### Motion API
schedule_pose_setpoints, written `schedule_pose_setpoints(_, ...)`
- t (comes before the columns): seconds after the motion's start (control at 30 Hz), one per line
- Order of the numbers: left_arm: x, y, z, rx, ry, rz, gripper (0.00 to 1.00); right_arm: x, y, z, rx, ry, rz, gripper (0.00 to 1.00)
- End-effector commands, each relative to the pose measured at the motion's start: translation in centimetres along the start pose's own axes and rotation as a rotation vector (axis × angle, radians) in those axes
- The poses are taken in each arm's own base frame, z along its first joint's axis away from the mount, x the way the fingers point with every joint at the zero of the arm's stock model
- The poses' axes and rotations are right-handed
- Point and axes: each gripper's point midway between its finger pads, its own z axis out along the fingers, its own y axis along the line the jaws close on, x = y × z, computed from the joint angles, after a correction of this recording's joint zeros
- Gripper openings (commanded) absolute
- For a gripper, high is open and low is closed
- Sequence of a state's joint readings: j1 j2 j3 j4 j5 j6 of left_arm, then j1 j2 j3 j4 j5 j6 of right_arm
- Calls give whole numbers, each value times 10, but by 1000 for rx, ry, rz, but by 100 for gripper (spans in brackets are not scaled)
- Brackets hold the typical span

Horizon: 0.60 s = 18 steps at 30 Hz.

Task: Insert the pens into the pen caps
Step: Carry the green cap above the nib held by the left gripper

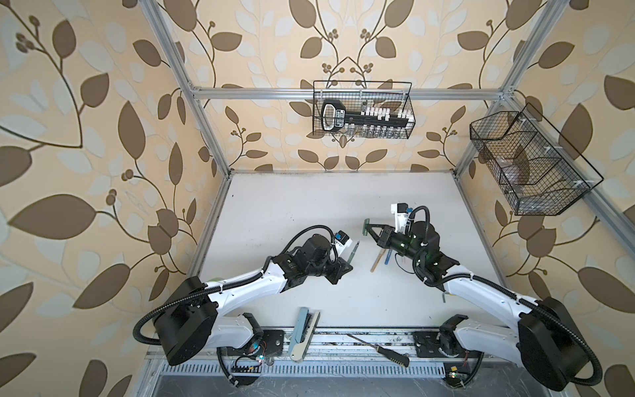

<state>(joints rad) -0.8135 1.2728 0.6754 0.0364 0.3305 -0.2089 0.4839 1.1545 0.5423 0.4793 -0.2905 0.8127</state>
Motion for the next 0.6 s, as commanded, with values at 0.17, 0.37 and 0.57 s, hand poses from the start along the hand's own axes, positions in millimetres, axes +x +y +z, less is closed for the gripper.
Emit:
schedule_pose_setpoints(0.17, -46, -28, -14, 60, -152, 78, 1, -9, 18, -9, -63, -45, 31, 15)
schedule_pose_setpoints(0.37, -52, -33, -20, 69, -181, 93, 1, -14, 27, -14, -87, -55, 24, 15)
schedule_pose_setpoints(0.57, -56, -37, -23, 82, -194, 104, 1, -17, 33, -17, -102, -63, 20, 15)
